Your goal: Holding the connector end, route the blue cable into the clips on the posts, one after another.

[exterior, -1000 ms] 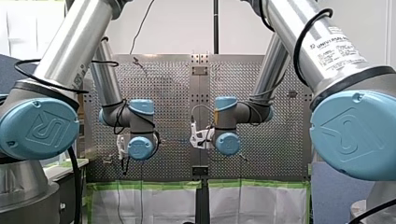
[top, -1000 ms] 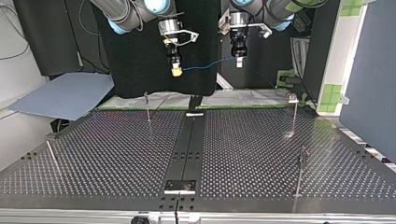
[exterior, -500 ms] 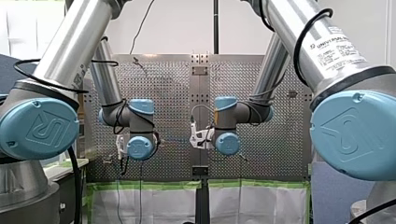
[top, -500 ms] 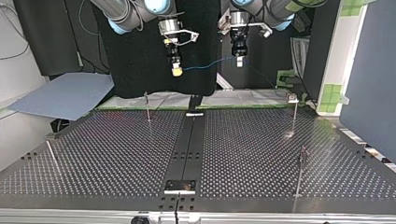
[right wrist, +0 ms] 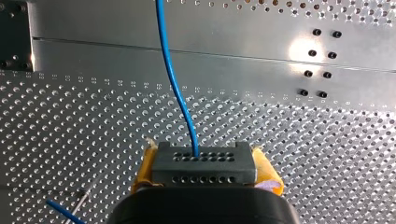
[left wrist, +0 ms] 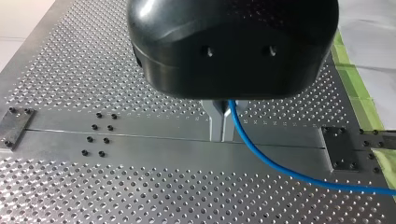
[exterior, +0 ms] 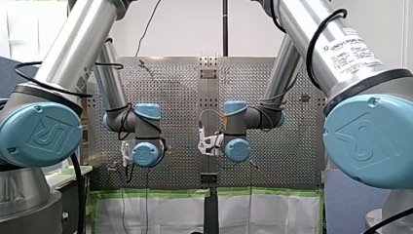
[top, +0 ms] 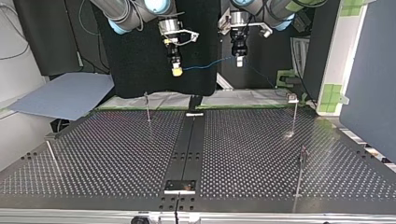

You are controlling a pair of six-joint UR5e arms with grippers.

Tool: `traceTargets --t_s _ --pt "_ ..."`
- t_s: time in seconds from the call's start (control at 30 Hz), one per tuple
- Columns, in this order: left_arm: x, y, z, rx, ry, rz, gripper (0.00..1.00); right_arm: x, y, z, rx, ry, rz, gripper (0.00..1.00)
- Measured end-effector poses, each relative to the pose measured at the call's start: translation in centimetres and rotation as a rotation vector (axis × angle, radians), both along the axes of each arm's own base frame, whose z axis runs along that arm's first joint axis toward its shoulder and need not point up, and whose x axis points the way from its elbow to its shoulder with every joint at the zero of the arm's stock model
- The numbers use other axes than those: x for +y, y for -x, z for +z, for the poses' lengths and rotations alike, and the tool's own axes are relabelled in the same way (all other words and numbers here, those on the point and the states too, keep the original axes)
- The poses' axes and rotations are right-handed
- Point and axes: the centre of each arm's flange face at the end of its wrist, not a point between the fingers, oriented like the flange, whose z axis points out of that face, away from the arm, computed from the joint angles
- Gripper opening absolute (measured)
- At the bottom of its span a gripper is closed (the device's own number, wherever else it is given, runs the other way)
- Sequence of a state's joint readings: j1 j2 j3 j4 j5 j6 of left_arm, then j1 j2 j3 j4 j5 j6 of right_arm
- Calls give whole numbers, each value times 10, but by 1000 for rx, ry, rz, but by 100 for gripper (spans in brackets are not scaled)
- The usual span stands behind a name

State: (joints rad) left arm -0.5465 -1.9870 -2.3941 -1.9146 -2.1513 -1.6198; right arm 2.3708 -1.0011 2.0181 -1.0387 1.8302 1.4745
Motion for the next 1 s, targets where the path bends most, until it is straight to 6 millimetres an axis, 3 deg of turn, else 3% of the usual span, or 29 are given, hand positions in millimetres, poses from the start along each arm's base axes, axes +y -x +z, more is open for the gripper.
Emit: traceTargets --t_s 0.23,0.67,1.0 --pt "0 0 0 0 0 0 0 -5 0 -5 24 -3 -18 0" --pt "0 0 0 0 0 0 0 8 17 -81 215 -154 -45 0" --pt "-1 1 2 -1 -4 0 0 10 20 -90 234 -171 -45 0"
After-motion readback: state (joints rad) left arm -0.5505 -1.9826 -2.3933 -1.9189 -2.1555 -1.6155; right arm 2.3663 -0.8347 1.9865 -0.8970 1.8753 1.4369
